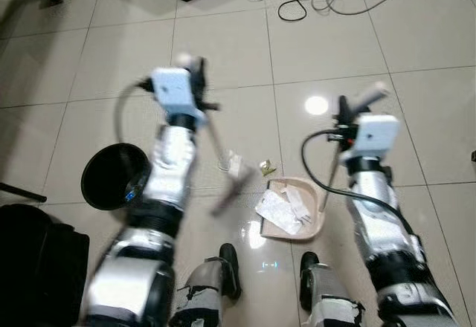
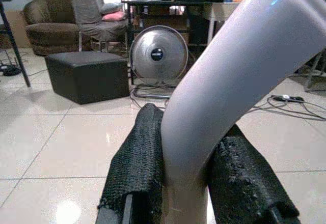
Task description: Sweep floor
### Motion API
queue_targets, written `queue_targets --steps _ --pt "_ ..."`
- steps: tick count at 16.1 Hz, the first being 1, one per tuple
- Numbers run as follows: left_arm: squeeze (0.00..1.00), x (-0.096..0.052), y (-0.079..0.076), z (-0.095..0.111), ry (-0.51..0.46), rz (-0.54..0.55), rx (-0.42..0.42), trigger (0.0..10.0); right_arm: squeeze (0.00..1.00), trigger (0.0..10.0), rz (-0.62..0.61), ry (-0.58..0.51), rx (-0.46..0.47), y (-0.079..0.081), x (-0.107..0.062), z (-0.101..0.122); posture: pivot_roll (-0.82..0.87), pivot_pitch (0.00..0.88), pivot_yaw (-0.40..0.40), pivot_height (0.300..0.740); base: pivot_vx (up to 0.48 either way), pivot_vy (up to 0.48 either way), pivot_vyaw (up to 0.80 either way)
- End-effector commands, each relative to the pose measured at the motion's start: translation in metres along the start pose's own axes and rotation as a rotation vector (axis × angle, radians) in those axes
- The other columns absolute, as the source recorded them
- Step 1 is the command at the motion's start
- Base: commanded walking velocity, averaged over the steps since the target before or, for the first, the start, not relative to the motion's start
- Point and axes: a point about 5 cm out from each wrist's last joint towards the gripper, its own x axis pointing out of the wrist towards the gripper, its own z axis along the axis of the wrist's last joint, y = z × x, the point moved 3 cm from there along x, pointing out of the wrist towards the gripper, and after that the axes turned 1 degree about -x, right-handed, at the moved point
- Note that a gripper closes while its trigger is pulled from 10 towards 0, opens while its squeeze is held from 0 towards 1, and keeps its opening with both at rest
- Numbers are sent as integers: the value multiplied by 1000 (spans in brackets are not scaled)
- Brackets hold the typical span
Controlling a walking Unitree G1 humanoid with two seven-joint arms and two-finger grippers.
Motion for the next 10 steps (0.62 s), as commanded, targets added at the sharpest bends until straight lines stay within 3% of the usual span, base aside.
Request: queue_targets --steps 1,5,7,9,10 --pt "0 5 12 15 -59 24 26 10000 0 10000 2 -10 -1 -3 -4 5 15 233 122 740 0 0 0" --pt "0 -8 29 9 -31 -1 51 10000 0 10000 -51 -65 37 -26 -15 31 -13 186 123 740 0 0 0" --pt "0 -29 45 -2 24 -14 99 10000 0 10000 -116 -113 123 -46 -18 61 -21 154 124 740 0 0 0" --pt "0 -34 47 -4 35 -27 113 10000 0 10000 -126 -119 139 -50 -18 68 -20 143 124 740 0 0 0" --pt "0 -44 52 -12 114 -38 143 10000 0 10000 -122 -119 144 -56 -17 81 -22 129 122 740 0 0 0"
